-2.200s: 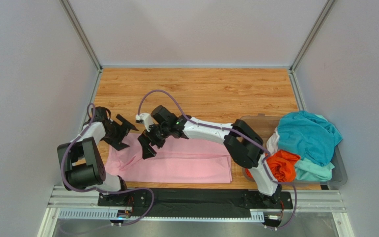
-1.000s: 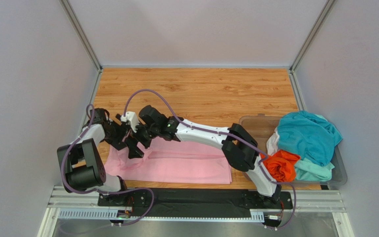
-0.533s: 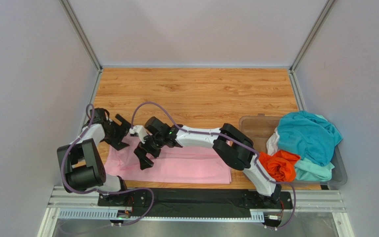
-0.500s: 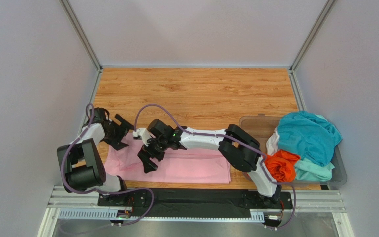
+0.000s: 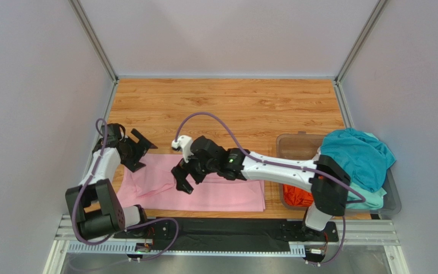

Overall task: Fold and stack the t-shirts
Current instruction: Fold the tshirt

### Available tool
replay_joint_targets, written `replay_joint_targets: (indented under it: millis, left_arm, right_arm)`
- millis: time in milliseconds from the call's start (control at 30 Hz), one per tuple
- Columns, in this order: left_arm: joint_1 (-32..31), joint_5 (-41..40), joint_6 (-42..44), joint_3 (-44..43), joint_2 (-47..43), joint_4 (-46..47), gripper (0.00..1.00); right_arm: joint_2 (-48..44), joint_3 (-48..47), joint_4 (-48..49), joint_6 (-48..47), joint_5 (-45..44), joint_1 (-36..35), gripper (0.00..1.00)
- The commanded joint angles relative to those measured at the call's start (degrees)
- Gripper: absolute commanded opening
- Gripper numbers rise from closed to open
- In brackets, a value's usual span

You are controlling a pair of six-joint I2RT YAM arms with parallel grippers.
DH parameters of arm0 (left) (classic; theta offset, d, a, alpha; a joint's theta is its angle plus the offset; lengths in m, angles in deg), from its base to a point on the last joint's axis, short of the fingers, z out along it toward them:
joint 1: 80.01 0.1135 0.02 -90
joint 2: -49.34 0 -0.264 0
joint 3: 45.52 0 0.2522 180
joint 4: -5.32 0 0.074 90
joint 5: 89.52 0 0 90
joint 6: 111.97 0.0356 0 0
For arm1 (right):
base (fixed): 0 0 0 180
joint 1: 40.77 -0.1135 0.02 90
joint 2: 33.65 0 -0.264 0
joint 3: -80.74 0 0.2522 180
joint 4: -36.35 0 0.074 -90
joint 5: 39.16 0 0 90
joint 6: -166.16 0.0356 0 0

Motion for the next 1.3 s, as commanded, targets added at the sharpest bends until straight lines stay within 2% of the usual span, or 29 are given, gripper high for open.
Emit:
replay_joint_targets:
  millis: [0, 33, 67, 133, 167, 300, 467, 700, 900, 1033, 1100, 1200, 1267]
  left_arm:
    - [-5.0, -1.2, 0.4, 0.6, -8.4, -4.2, 1.00]
    - [-6.8, -3.0, -0.2, 2.0, -9.8, -4.9, 1.00]
    - [-10.0, -4.1, -0.5, 2.8, -11.4, -5.5, 1.00]
    - [-12.4, -6.2, -1.5, 6.0, -15.4, -6.5, 1.00]
    - [-13.4, -6.4, -1.7, 7.1, -16.6, -6.6, 1.00]
    - [-13.9, -7.5, -1.5, 10.7, -18.3, -6.3, 1.00]
    - [-14.0, -7.4, -0.7, 11.2, -11.6, -3.9, 1.00]
    - [-14.8, -7.3, -0.7, 6.3, 4.4, 1.4, 1.00]
    - [-16.5, -8.2, -2.0, -6.1, 17.9, 2.7, 1.00]
    - [-21.9, -8.2, -2.6, -22.3, 27.7, 0.4, 1.00]
    - [-23.8, -10.7, -2.6, -29.1, 34.9, -3.8, 1.00]
    - [-26.0, -10.0, -2.1, -46.2, 44.7, -9.5, 1.00]
    - [-27.6, -10.5, -2.3, -52.4, 48.7, -12.3, 1.00]
  right_arm:
    - [-7.0, 5.2, -2.2, 7.7, -15.0, 3.3, 1.00]
    - [-9.6, 7.0, -2.4, 8.9, -16.7, 4.4, 1.00]
    - [-10.5, 10.2, -2.4, 11.4, -16.4, 7.3, 1.00]
    - [-12.7, 13.3, -2.5, 13.7, -14.2, 11.1, 1.00]
    - [-13.3, 16.2, -2.9, 14.9, -13.6, 14.5, 1.00]
    - [-13.8, 21.4, -3.1, 15.4, -11.3, 20.8, 1.00]
    - [-11.5, 23.6, -2.4, 14.9, -10.8, 23.8, 1.00]
    - [-7.0, 26.6, 0.2, 18.1, -6.1, 23.8, 1.00]
    - [-12.0, 31.1, 1.6, 21.4, -2.8, 21.0, 1.00]
    - [-14.6, 32.4, 1.3, 21.8, -0.6, 16.7, 1.00]
    - [-14.8, 32.5, 0.2, 23.1, 0.1, 13.6, 1.00]
    - [-14.9, 33.1, 0.2, 24.8, 0.9, 8.4, 1.00]
    - [-14.6, 33.2, 1.2, 25.7, 1.7, 5.5, 1.00]
